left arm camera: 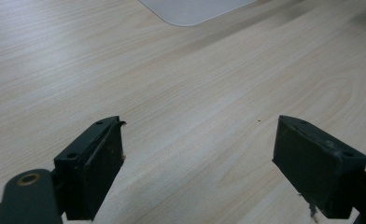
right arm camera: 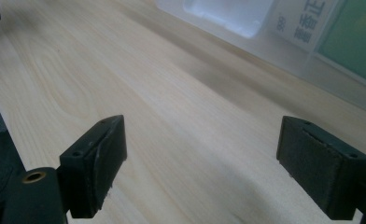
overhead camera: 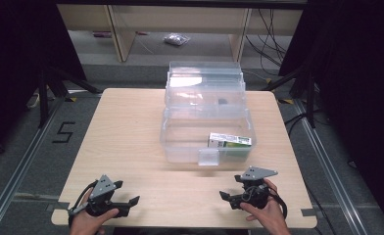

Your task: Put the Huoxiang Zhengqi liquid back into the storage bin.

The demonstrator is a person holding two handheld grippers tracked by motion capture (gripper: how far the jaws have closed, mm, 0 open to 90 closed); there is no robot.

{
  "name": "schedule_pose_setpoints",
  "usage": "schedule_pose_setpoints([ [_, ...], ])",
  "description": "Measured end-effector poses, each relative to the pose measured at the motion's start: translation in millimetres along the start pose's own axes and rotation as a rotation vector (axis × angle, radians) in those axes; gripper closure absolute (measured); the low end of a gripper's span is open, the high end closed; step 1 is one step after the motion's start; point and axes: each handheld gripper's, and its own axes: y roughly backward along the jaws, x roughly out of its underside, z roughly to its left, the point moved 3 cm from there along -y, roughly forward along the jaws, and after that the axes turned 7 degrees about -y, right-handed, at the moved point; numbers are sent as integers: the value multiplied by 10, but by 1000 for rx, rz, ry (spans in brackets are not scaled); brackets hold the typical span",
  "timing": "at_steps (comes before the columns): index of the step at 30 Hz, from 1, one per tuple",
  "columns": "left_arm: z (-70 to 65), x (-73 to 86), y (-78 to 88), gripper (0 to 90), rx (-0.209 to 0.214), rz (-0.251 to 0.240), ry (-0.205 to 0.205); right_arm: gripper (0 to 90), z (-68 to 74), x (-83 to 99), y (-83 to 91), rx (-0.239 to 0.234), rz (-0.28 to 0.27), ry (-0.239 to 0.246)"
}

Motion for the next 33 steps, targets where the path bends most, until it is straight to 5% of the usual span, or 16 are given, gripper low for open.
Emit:
schedule_pose_setpoints([
  [8,-12,2,-18,154,3,-14,16,168,0,89,17,-1,8,44],
  [10,-6,3,-17,154,2,-12,12,168,36,134,31,1,25,-13],
  [11,-4,3,-15,154,1,-11,12,168,3,136,27,-3,25,31],
  [21,-7,4,-22,154,3,-11,23,168,36,267,78,43,50,1],
  [23,12,11,-4,154,6,14,-6,168,39,292,78,53,51,-1],
  [25,-10,2,-20,154,2,-10,23,168,34,302,81,55,51,15],
  [26,-8,3,-20,154,2,-10,23,168,61,316,95,62,65,-29],
  [29,18,12,0,154,7,20,-13,168,54,318,103,74,67,-23],
  [30,16,12,-1,154,6,19,-11,168,13,312,91,86,52,18],
  [33,18,13,0,154,5,21,-12,168,31,313,97,87,69,-19],
])
